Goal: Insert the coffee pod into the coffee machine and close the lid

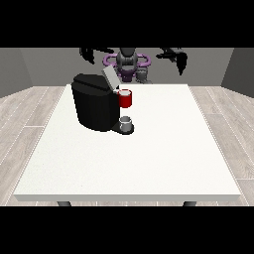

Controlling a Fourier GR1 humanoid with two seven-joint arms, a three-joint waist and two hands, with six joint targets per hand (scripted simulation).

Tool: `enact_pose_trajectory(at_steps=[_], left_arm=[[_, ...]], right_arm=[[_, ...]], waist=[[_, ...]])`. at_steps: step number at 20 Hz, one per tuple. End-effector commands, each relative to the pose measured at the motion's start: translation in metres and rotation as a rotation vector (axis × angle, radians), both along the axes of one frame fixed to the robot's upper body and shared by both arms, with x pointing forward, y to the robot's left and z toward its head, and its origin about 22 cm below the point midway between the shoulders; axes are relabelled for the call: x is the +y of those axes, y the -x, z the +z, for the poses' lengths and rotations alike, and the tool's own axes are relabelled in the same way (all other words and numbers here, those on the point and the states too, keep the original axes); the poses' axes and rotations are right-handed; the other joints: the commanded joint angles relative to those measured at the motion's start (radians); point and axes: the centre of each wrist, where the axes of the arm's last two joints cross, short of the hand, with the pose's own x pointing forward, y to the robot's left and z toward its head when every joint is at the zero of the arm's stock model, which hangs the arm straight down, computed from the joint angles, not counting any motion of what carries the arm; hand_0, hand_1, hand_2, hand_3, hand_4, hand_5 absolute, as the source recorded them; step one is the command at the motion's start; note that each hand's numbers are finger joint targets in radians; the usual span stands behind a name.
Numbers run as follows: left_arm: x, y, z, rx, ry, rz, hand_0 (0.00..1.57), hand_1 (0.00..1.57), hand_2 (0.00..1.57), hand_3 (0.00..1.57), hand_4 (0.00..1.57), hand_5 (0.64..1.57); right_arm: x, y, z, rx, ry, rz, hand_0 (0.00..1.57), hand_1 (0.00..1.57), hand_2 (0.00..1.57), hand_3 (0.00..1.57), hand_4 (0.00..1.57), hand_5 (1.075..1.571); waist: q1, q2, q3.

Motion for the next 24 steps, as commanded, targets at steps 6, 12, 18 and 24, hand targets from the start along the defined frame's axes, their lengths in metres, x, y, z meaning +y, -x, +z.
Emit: enact_pose_trajectory(at_steps=[6,12,18,24], left_arm=[[0.007,0.02,0.018,-0.064,-0.022,0.065,0.0,0.0,0.0,0.0,0.0,1.571],[0.013,0.028,0.023,-0.08,-0.041,0.069,0.0,0.0,0.0,0.0,0.0,1.571],[0.026,0.017,0.05,-0.111,-0.025,0.085,0.0,0.0,0.0,0.0,0.0,1.571],[0.009,0.023,0.039,-0.101,-0.048,0.098,0.0,0.0,0.0,0.0,0.0,1.571]], right_arm=[[-0.001,-0.025,0.006,0.004,-0.059,0.041,0.0,0.0,0.0,0.0,0.0,1.571],[0.029,-0.033,0.002,0.014,-0.028,0.04,0.0,0.0,0.0,0.0,0.0,1.571],[0.025,-0.05,0.009,-0.017,0.022,0.073,0.0,0.0,0.0,0.0,0.0,1.571],[0.032,-0.067,0.024,-0.02,0.015,0.075,0.0,0.0,0.0,0.0,0.0,1.571]], waist=[[-0.035,0.092,-0.0002],[-0.042,0.111,-0.0002],[-0.048,0.155,-0.0002],[-0.046,0.176,-0.0003]])
